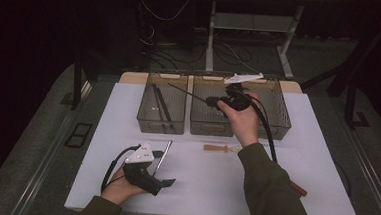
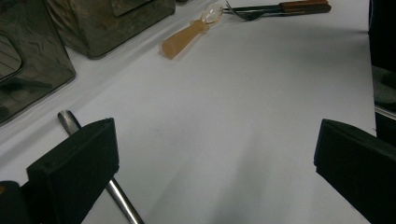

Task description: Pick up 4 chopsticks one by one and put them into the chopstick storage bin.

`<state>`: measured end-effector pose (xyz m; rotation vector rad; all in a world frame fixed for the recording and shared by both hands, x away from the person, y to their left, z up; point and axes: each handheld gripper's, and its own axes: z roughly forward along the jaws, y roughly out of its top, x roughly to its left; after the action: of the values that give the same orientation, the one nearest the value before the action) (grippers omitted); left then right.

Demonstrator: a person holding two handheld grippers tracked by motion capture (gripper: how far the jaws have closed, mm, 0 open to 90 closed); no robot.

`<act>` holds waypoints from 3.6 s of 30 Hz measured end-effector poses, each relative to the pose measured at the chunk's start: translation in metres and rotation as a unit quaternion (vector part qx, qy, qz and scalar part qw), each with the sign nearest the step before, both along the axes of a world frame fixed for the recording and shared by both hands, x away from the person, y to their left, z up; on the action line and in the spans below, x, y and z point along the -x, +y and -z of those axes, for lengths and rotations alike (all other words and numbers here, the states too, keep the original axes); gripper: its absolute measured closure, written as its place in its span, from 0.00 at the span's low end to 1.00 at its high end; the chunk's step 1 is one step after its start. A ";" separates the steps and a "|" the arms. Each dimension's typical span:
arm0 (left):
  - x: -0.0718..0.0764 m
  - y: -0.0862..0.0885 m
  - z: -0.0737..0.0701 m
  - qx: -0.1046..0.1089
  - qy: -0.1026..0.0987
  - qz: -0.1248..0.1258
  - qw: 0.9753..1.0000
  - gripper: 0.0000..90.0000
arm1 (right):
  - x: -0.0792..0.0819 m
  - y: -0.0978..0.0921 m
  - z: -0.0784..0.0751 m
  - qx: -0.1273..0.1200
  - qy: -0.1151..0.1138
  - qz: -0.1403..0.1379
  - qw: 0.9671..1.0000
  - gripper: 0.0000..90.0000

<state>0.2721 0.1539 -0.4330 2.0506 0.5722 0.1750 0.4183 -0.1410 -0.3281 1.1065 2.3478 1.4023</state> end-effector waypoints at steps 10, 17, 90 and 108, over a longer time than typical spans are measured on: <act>-0.002 0.002 -0.001 0.006 -0.003 -0.003 1.000 0.00 | -0.035 0.047 0.005 0.032 0.018 0.021 0.999 0.95; -0.002 0.004 -0.001 0.009 -0.004 -0.002 1.000 0.00 | -0.055 0.078 0.015 0.054 0.033 0.033 0.997 0.95; -0.003 0.004 0.001 0.005 0.002 -0.012 1.000 0.00 | 0.046 -0.048 0.038 0.039 -0.002 -0.041 0.998 0.39; -0.002 0.003 0.001 -0.005 -0.002 -0.015 1.000 0.00 | 0.097 -0.114 0.062 0.019 0.007 -0.030 0.999 0.40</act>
<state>0.2739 0.1570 -0.4336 2.0528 0.6015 0.1993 0.3216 -0.2550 -0.3905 1.0492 2.4262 1.3662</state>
